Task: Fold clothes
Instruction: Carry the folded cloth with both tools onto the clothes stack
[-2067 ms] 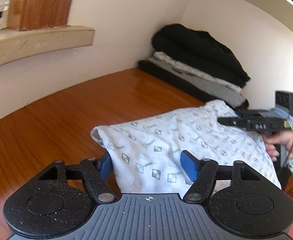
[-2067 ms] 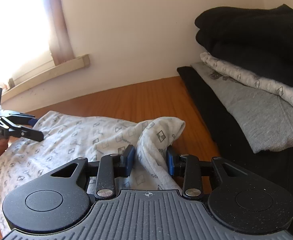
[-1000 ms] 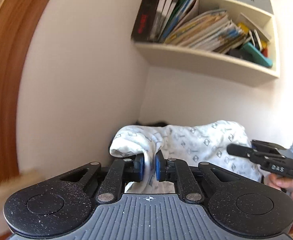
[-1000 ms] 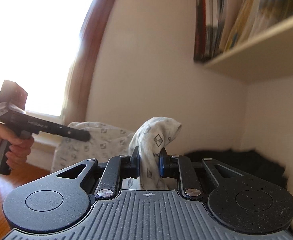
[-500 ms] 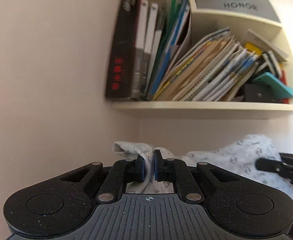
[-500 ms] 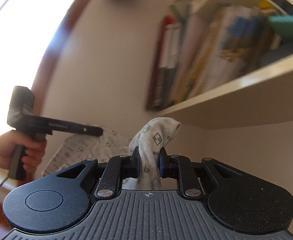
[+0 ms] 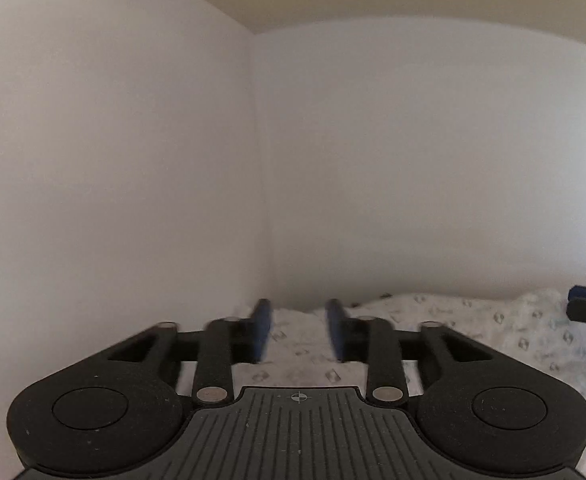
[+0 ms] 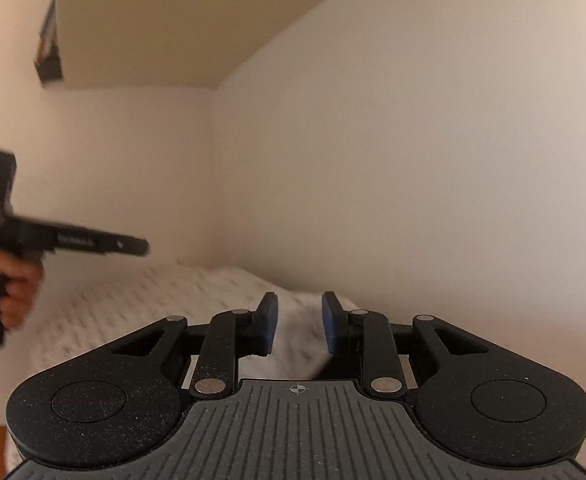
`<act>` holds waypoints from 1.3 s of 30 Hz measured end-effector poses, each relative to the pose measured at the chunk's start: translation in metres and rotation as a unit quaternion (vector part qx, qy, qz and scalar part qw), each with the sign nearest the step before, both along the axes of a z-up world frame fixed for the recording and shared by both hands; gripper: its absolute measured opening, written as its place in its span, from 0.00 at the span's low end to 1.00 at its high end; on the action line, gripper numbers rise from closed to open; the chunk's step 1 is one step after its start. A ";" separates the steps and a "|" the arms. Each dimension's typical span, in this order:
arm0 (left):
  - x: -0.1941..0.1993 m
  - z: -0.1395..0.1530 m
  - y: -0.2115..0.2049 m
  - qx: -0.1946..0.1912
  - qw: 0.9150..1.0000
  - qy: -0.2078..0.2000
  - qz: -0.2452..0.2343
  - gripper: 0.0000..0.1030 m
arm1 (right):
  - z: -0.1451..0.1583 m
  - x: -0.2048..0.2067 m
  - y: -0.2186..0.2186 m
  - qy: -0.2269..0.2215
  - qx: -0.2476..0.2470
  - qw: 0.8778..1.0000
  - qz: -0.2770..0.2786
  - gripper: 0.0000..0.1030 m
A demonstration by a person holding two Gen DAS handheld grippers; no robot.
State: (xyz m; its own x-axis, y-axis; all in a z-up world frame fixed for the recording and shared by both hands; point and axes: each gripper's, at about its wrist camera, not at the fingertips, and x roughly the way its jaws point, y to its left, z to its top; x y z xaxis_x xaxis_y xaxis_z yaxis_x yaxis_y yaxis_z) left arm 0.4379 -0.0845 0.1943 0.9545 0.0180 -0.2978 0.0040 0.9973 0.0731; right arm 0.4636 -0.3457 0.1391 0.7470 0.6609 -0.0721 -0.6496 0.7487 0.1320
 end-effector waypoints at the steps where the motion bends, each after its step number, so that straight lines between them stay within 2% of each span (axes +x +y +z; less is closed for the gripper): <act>1: -0.005 -0.001 0.001 -0.010 1.000 0.002 -0.006 0.36 | 0.002 0.002 0.004 -0.003 0.001 1.000 0.015 0.31; 3: -0.018 -0.004 -0.002 -0.017 1.000 0.006 -0.011 0.36 | 0.007 0.004 0.019 -0.014 -0.016 0.999 0.044 0.33; 6: -0.046 -0.013 -0.010 -0.006 1.000 0.014 -0.006 0.39 | 0.009 0.010 0.043 -0.019 -0.062 0.995 0.072 0.34; 8: -0.072 -0.024 -0.012 -0.017 1.000 0.014 0.001 0.55 | 0.011 0.017 0.052 -0.023 -0.083 0.993 0.078 0.35; 10: -0.098 -0.035 -0.012 -0.031 0.999 0.018 0.007 0.55 | 0.017 0.027 0.057 -0.021 -0.089 0.992 0.082 0.37; 13: -0.129 -0.050 -0.009 -0.058 0.998 0.025 0.018 0.55 | 0.034 0.042 0.081 0.000 -0.119 0.985 0.127 0.48; 18: -0.151 -0.073 0.003 -0.097 0.993 0.038 0.047 0.55 | 0.056 0.075 0.149 0.034 -0.194 0.966 0.168 0.49; 24: -0.149 -0.087 0.038 -0.203 0.978 0.023 0.044 0.61 | 0.042 0.111 0.189 0.075 -0.249 0.953 0.157 0.56; 27: -0.142 -0.091 0.052 -0.256 0.966 0.016 0.038 0.61 | 0.038 0.119 0.184 0.086 -0.239 0.953 0.162 0.55; 28: -0.139 -0.091 0.055 -0.272 0.962 0.012 0.038 0.62 | 0.037 0.119 0.181 0.087 -0.231 0.954 0.170 0.54; 30: -0.131 -0.092 0.057 -0.284 0.958 0.004 0.038 0.62 | 0.034 0.116 0.178 0.085 -0.229 0.951 0.188 0.33; 34: -0.119 -0.096 0.061 -0.296 0.954 -0.009 0.043 0.61 | 0.025 0.109 0.178 0.084 -0.243 0.945 0.201 0.26; 35: -0.116 -0.096 0.061 -0.293 0.955 -0.011 0.045 0.59 | 0.023 0.107 0.179 0.083 -0.245 0.946 0.196 0.15; 36: -0.114 -0.095 0.060 -0.284 0.958 -0.011 0.048 0.58 | 0.021 0.105 0.178 0.075 -0.247 0.948 0.187 0.10; 37: -0.112 -0.094 0.058 -0.275 0.960 -0.011 0.052 0.47 | 0.021 0.102 0.177 0.065 -0.247 0.950 0.180 0.09; 39: -0.105 -0.094 0.058 -0.258 0.964 -0.013 0.056 0.35 | 0.028 0.093 0.178 0.042 -0.235 0.958 0.160 0.08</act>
